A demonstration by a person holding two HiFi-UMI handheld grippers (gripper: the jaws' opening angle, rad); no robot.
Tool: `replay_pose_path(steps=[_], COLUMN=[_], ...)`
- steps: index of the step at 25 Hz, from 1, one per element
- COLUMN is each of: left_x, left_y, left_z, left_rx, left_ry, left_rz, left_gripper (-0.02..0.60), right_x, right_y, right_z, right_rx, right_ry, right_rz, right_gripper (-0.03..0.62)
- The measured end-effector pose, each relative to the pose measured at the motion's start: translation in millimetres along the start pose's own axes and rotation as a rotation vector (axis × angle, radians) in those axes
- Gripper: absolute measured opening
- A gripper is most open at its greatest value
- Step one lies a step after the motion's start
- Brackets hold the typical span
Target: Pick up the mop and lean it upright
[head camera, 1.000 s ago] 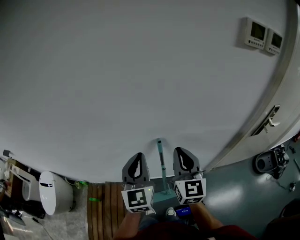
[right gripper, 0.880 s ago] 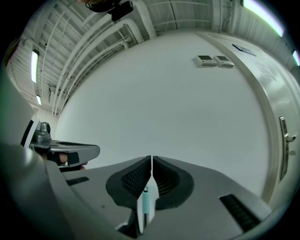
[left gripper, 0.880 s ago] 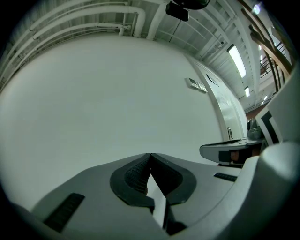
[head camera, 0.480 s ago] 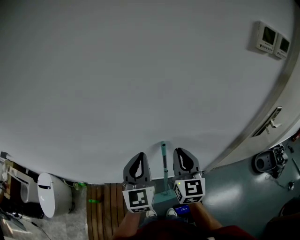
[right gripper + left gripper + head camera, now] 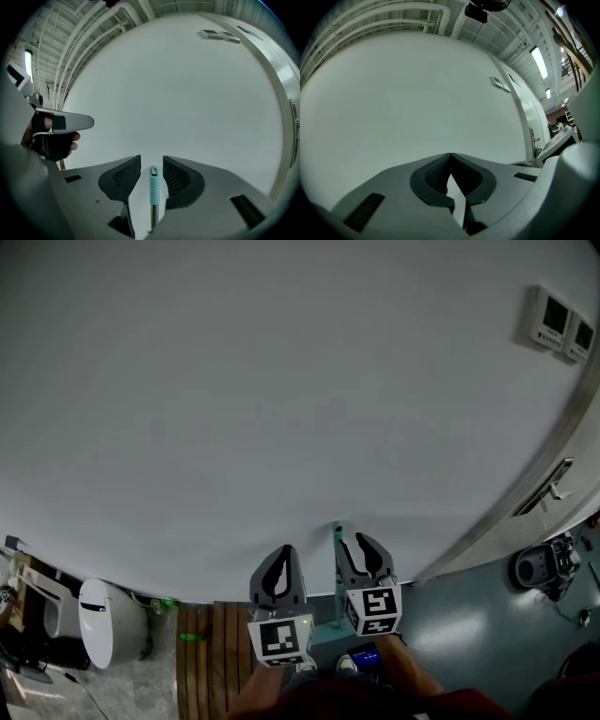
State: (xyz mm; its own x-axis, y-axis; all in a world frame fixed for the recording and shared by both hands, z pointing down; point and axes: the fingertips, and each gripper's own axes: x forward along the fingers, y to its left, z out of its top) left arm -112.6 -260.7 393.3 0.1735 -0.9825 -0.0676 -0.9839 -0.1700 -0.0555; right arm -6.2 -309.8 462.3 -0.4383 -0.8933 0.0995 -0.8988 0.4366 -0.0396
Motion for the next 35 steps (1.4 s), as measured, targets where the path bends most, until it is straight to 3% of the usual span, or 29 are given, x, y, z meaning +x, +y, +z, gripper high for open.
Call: replay_pose_path(steps=[11, 29, 35], left_x=[-9.7, -18.8, -20.0], left_y=[19.0, 29.6, 32.4], left_z=[-6.1, -3.2, -6.0], left_rx=[0.009, 0.003, 0.016], left_ry=[0.020, 0.014, 0.023], left_rz=[0.050, 0.073, 0.077], left_gripper=[0.014, 0.014, 0.014], right_x=[45.4, 61.4, 62.8], right_y=[6.0, -1.7, -4.5], right_z=[-57.1, -75.6, -76.6], right_rx=[-0.042, -0.072, -0.090], right_ry=[0.139, 0.188, 0.182], right_rz=[-0.026, -0.093, -0.110], right_gripper=[0.185, 0.184, 0.118])
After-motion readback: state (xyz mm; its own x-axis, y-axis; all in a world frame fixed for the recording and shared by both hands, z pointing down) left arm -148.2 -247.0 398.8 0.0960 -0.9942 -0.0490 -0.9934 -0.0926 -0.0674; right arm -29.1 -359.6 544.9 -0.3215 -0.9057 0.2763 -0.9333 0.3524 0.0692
